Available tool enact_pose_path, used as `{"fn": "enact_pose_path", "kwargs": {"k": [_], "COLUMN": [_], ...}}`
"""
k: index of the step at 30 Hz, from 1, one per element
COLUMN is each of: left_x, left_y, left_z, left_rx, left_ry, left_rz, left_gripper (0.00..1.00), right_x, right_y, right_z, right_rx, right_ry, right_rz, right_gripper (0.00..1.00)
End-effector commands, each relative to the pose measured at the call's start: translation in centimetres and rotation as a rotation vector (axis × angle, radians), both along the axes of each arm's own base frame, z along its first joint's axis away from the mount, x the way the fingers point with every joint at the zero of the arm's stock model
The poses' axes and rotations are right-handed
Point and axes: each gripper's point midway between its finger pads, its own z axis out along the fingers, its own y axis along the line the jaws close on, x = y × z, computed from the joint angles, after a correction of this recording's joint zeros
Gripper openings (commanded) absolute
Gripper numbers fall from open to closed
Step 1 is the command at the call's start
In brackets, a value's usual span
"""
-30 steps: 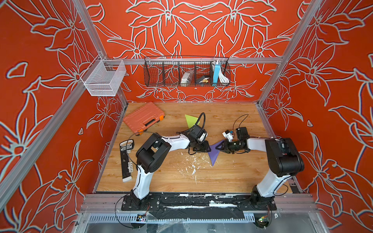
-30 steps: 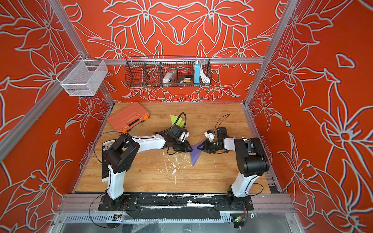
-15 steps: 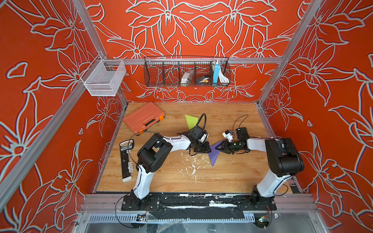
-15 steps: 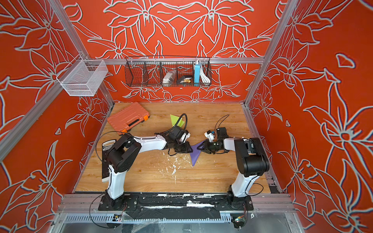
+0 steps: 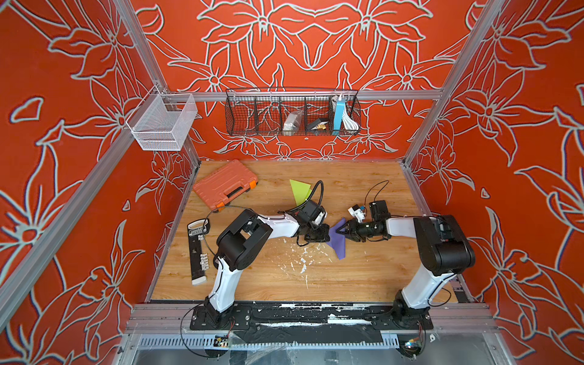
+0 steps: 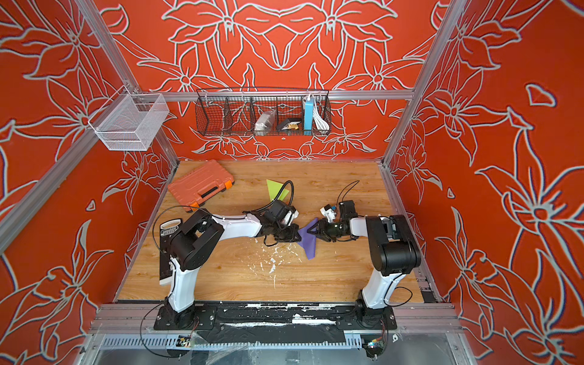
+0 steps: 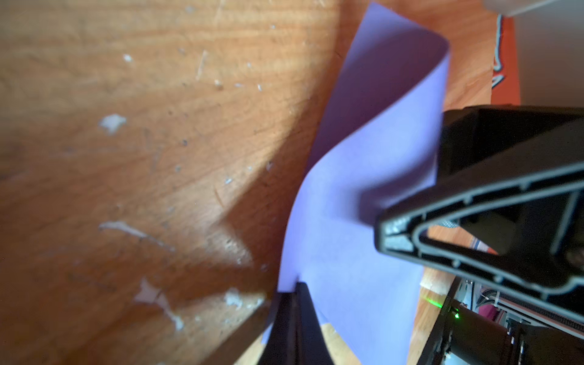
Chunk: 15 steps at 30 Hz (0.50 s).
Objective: Fold the square paper diagonally
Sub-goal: Place the paper at the center of the board.
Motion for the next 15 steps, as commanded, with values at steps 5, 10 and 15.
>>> {"fn": "enact_pose_path", "kwargs": {"k": [5,10,15], "left_x": [-0.6,-0.4,0.0], "left_y": [0.1,0.2,0.0], "left_z": [-1.5,-1.6,-1.4], "left_rx": [0.033,0.047,0.049], "left_ry": [0.007,-0.010,-0.038], "left_rz": [-0.013,-0.020,-0.041], "left_gripper": [0.00,0.00,0.00], "right_x": [-0.6,-0.5,-0.9], "right_y": [-1.7,-4.0,-4.4], "right_z": [-1.1,0.7,2.8], "right_rx": [-0.137,-0.306,-0.338], "right_ry": [0.014,-0.053,-0.082], "right_rz": [-0.026,-0.053,-0.059], "right_gripper": [0.57,0.65,0.64]}}
